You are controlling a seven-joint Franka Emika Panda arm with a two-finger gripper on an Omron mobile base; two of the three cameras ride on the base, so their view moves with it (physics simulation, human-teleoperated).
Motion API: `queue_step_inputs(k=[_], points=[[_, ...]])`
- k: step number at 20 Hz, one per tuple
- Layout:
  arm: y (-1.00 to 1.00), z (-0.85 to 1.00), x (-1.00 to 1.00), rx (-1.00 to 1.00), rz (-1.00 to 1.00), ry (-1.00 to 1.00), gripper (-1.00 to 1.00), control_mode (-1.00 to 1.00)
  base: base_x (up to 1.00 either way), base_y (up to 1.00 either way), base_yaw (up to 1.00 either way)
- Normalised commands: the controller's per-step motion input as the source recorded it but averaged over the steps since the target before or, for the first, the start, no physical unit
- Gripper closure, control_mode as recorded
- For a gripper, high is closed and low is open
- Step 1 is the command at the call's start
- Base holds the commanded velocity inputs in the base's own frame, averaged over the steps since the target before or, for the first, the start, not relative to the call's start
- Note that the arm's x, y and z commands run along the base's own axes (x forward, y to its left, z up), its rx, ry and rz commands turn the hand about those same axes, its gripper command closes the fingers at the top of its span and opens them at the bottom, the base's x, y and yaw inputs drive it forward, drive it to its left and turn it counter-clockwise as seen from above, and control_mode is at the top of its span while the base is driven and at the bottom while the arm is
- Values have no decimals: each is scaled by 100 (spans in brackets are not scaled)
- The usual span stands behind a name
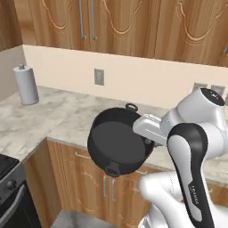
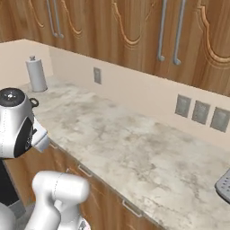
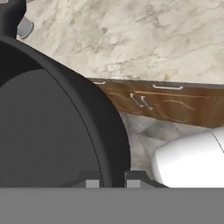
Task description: Move the pot and pan from the stove into the sink.
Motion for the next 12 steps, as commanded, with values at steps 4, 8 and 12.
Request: queue_step_inputs(k=[4,8,12], points=[[0,0,0,0,0,0,100,100,0,0,-50],[0,0,0,0,0,0,100,100,0,0,-50],[0,0,0,0,0,0,100,100,0,0,-50]])
